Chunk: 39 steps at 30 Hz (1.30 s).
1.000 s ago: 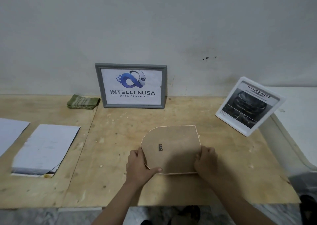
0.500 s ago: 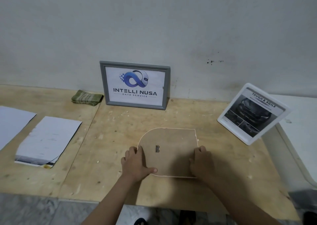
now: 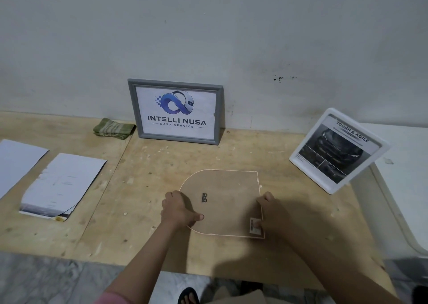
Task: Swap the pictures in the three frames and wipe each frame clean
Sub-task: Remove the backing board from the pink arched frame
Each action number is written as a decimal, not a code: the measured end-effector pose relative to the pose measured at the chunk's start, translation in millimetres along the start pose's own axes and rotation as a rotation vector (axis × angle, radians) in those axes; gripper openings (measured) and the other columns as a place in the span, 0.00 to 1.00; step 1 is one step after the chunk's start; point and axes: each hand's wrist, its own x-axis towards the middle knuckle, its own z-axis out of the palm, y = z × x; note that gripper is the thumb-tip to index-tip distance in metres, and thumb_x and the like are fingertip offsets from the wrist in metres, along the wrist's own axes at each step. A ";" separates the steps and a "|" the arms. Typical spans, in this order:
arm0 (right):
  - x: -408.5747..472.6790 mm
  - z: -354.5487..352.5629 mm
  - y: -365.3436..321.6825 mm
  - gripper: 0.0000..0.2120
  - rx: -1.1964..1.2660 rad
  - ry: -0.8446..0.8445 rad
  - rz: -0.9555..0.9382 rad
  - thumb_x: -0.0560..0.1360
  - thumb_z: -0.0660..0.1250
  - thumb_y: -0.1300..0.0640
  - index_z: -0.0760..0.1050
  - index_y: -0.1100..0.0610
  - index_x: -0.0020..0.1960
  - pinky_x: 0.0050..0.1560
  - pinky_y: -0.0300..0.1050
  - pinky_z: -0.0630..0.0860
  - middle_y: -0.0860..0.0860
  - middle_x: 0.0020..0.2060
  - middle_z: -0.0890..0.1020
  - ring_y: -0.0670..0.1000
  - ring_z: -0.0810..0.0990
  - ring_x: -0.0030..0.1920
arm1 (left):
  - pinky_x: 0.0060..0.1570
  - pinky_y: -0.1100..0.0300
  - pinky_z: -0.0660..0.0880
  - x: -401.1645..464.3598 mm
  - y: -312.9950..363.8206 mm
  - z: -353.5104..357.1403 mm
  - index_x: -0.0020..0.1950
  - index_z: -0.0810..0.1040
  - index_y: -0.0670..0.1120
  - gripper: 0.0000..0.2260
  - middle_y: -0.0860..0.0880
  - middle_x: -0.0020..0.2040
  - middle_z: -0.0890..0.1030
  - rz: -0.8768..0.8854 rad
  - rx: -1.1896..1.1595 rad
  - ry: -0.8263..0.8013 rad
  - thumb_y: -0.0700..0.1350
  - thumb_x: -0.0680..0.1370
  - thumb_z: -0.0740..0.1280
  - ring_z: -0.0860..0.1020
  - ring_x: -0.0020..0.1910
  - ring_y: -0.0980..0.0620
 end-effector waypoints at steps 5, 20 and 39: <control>1.3 5.3 -0.6 0.29 0.209 -0.020 0.107 0.61 0.75 0.59 0.67 0.60 0.58 0.51 0.49 0.73 0.53 0.53 0.66 0.55 0.72 0.53 | 0.50 0.53 0.76 6.3 -4.8 7.5 0.53 0.73 0.40 0.31 0.45 0.51 0.76 -0.151 -0.314 0.134 0.56 0.60 0.79 0.77 0.51 0.44; 29.0 1.3 -7.9 0.15 1.226 0.252 0.716 0.77 0.60 0.52 0.77 0.62 0.41 0.46 0.59 0.79 0.61 0.40 0.81 0.62 0.82 0.42 | 0.22 0.63 0.71 23.9 5.0 -24.7 0.40 0.76 0.39 0.12 0.45 0.26 0.75 -0.296 -1.159 -0.256 0.36 0.79 0.57 0.71 0.22 0.50; 4.8 -31.3 0.0 0.17 1.413 0.323 0.469 0.80 0.58 0.53 0.78 0.65 0.50 0.54 0.64 0.75 0.69 0.49 0.80 0.62 0.80 0.45 | 0.27 0.65 0.77 22.1 42.9 -29.4 0.51 0.75 0.46 0.15 0.52 0.32 0.82 -0.200 -1.385 -0.446 0.40 0.83 0.49 0.80 0.28 0.57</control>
